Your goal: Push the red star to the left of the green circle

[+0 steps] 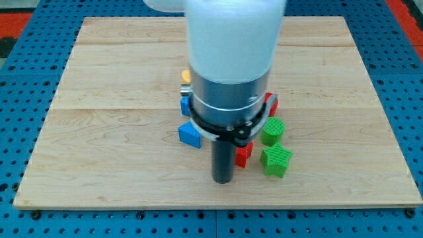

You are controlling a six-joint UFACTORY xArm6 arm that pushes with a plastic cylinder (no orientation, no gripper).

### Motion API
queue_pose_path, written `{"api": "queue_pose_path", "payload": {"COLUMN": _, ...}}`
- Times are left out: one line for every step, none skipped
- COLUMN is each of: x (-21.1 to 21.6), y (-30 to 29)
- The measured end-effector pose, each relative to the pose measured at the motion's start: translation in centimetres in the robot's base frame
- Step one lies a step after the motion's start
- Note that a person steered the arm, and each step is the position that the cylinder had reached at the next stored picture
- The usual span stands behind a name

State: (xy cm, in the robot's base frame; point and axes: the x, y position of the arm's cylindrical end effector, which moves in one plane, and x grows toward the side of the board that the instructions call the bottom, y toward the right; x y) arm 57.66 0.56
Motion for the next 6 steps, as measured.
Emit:
{"api": "queue_pose_path", "payload": {"x": -0.1, "y": -2.3}}
{"api": "queue_pose_path", "payload": {"x": -0.9, "y": -3.2}}
{"api": "queue_pose_path", "payload": {"x": -0.3, "y": -3.2}}
{"api": "queue_pose_path", "payload": {"x": 0.7, "y": -1.1}}
{"api": "queue_pose_path", "payload": {"x": 0.4, "y": 0.9}}
{"api": "queue_pose_path", "payload": {"x": -0.7, "y": 1.4}}
